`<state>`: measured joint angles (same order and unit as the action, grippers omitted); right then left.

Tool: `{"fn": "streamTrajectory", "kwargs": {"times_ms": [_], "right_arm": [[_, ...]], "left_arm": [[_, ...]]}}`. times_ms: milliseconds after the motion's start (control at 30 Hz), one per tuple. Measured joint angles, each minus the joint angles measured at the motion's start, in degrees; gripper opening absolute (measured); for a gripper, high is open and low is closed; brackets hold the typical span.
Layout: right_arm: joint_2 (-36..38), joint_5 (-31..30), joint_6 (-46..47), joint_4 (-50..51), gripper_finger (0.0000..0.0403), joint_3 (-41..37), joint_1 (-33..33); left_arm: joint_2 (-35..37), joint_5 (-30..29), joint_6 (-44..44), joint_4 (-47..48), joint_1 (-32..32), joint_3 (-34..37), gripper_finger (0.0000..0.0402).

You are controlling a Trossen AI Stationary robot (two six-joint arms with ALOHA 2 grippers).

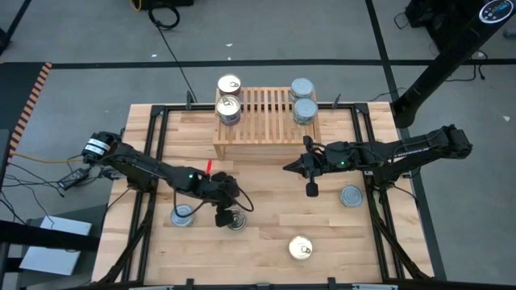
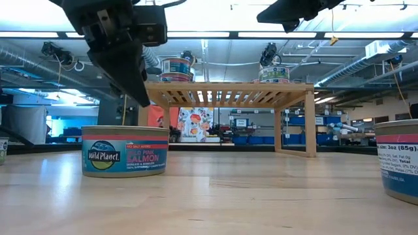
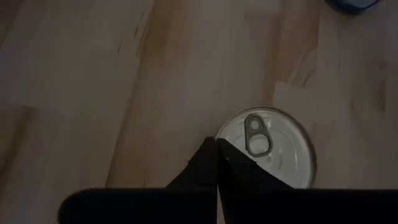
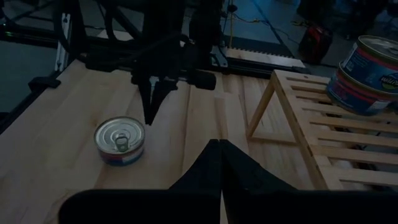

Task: Stack canned seafood by type on shelf
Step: Put the blue pink tuna can on the shelf

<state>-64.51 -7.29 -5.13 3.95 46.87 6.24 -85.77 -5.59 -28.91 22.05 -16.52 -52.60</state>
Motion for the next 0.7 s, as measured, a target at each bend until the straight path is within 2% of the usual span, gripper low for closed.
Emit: {"fn": "streamTrajectory", "kwargs": {"times_ms": [133, 267, 367, 500, 700], "right_arm": [[-0.20, 0.28, 0.02, -0.03, 0.0007, 0.00, 0.15], [-3.65, 2.39, 2.24, -1.08, 0.0007, 0.00, 2.36], [-8.09, 2.49, 1.77, -4.27, 0.0007, 0.00, 4.92], [-13.74, 2.59, 1.69, -5.36, 0.0007, 3.42, 6.52], [-19.88, 2.38, 9.38, -4.37, 0.0008, 7.73, 9.75]], "left_arm": [[-0.03, -1.99, 0.33, 0.58, -1.48, 0.00, 0.0000], [0.01, -7.03, 3.36, -0.59, -3.72, 1.73, 0.0000], [0.13, -9.91, 5.26, -7.36, -5.14, 4.84, 0.0000], [0.40, -7.58, 7.35, -19.31, -6.07, 9.75, 0.0000], [0.67, -1.86, 1.03, -18.20, -5.94, 10.74, 0.0010]]}}
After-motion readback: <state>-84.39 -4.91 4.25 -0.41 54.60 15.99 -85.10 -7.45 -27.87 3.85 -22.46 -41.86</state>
